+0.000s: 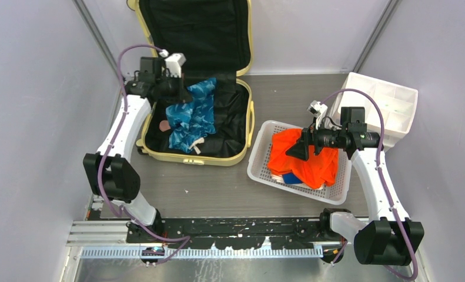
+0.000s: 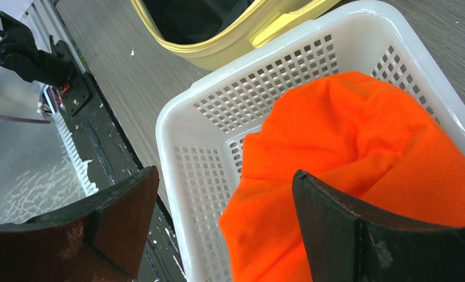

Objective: Open, take out, and arrange the luggage
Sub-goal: Pick up the clothes from the luggage.

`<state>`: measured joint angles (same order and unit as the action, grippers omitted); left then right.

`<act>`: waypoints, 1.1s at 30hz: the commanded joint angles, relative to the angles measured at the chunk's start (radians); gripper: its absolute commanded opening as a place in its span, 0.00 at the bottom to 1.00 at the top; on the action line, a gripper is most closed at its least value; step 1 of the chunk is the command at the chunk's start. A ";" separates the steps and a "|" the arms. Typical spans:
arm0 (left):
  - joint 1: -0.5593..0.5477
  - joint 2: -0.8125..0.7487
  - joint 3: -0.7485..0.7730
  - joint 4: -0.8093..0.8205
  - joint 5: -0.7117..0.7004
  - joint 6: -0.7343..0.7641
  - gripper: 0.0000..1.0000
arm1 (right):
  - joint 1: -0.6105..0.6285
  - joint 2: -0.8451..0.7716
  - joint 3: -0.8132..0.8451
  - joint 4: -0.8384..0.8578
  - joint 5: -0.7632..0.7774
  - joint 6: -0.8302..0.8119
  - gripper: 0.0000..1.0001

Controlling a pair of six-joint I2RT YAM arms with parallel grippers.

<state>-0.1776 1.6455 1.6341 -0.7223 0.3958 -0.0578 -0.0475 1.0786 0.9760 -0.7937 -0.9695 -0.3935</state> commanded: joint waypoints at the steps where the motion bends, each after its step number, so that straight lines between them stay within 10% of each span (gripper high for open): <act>1: 0.066 -0.042 0.059 0.156 0.219 -0.177 0.00 | 0.005 -0.003 -0.002 0.020 -0.020 -0.015 0.88; 20: 0.105 0.000 0.069 0.181 0.329 -0.269 0.00 | 0.005 0.000 -0.004 0.022 -0.024 -0.015 0.88; 33: 0.103 -0.053 -0.024 0.420 0.245 -0.612 0.00 | 0.041 0.025 0.000 0.132 -0.092 0.014 0.88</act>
<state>-0.0784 1.6485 1.6287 -0.4503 0.6640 -0.5182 -0.0395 1.0832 0.9356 -0.7486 -1.0435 -0.3950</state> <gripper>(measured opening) 0.035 0.882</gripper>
